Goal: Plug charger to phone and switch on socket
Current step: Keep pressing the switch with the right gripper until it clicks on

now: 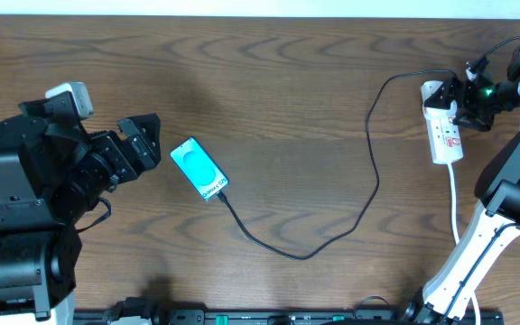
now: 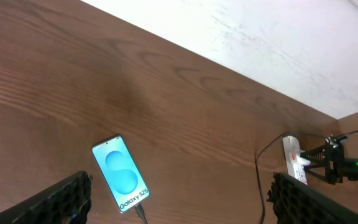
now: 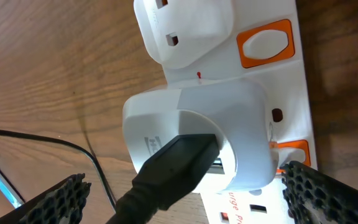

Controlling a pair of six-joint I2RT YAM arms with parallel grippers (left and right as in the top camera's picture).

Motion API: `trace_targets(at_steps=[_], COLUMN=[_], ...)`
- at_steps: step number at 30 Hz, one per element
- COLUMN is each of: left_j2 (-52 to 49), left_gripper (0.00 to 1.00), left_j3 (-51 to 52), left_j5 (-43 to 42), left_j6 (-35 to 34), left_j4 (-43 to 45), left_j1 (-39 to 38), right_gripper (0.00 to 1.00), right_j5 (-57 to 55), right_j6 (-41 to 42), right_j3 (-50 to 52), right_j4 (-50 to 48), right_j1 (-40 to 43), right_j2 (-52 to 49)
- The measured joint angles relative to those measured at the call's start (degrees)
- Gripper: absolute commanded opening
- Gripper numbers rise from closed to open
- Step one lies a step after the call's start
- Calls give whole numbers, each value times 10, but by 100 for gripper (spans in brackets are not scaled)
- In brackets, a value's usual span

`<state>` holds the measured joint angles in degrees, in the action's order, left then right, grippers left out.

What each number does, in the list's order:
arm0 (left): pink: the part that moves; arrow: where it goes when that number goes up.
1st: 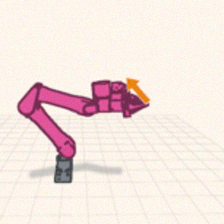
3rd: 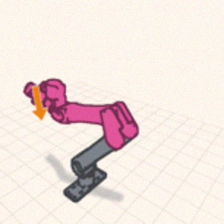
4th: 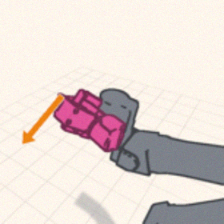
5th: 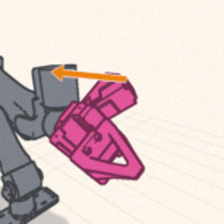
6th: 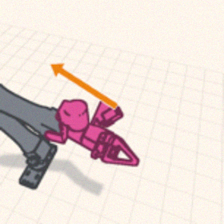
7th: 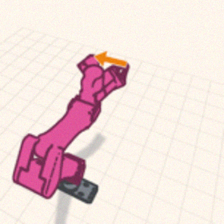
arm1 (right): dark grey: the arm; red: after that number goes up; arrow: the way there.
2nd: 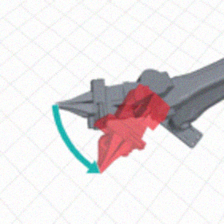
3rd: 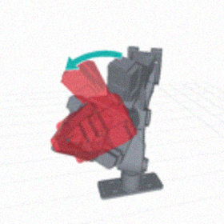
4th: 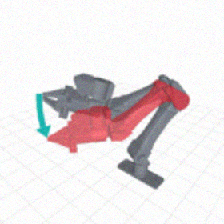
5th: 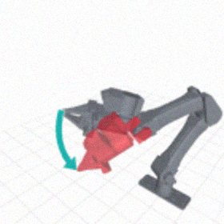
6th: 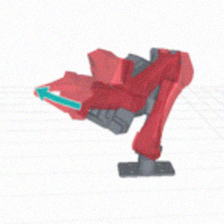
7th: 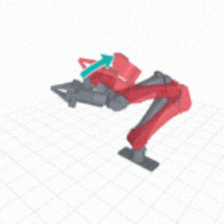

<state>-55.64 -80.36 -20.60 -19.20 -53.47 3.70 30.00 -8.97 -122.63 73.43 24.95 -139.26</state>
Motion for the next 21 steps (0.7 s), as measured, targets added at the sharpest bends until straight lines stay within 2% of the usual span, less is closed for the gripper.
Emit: trace_targets(at_steps=[21], left_j2=[0], left_gripper=[92], left_j3=[0], left_j5=[0], left_j6=[0], left_j4=[-1], left_j1=[0], right_gripper=[99], right_j5=[13], right_j6=[-5], right_j3=[0], right_j4=[-3], right_j1=[0], right_j2=[0])
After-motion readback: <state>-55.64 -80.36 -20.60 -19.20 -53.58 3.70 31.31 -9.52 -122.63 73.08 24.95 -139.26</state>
